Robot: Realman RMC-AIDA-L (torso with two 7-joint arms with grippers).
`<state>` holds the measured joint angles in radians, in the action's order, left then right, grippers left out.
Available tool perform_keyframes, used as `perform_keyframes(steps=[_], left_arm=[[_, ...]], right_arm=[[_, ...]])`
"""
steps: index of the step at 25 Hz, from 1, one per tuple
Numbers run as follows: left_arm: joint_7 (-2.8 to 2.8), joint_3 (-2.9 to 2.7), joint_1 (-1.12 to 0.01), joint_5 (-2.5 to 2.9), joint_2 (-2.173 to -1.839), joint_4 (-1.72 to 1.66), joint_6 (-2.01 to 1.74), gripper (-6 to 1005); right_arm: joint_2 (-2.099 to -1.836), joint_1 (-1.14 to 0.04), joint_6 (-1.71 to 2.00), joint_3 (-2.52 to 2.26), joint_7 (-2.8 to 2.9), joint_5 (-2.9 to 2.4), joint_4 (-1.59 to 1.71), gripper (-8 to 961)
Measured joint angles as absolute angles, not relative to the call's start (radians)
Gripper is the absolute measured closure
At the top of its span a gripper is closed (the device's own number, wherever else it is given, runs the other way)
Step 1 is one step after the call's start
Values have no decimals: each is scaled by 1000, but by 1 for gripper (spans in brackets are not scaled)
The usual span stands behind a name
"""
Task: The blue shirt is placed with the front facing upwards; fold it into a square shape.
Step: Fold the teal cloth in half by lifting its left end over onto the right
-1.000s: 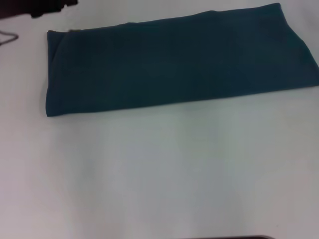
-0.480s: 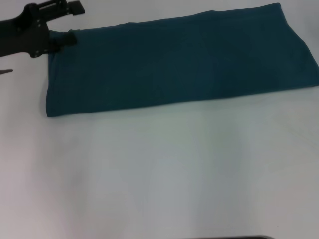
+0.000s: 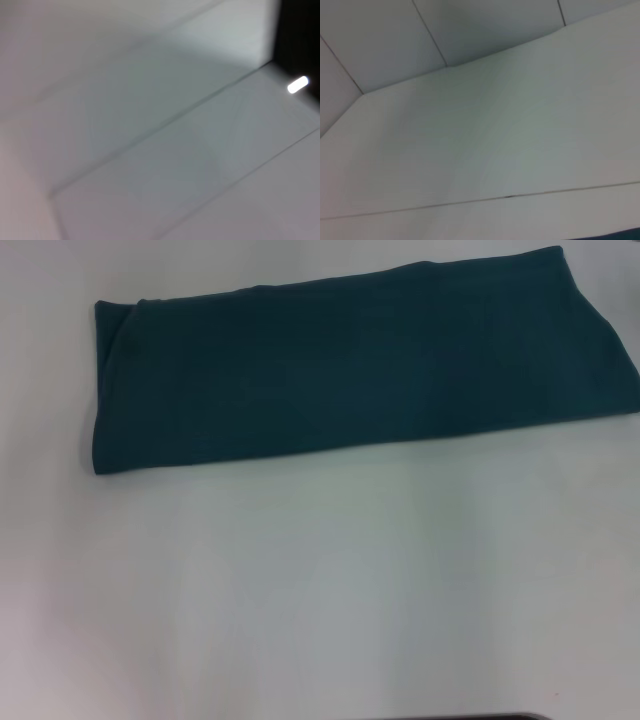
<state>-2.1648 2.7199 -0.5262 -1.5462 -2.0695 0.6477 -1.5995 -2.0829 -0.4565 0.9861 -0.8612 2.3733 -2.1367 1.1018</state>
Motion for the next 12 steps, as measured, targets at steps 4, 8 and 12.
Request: perform_keyframes(steps=[4,8,12], left_arm=[[-1953,2627,-541,-1594,-2006,609,-1604,123],[-2129,2454,-556,-1498,-1965,694,-1554,125],[-2227,2439,-550,-1461,-1985,760,-1556,126]], right_arm=[[-2083,-459,993,-863,2372,-2139,1101,205],[-2083,-459,992,-862,2371,-2139,1101,205],[-2083,-459,993,-863,2371,-2139,1101,206]])
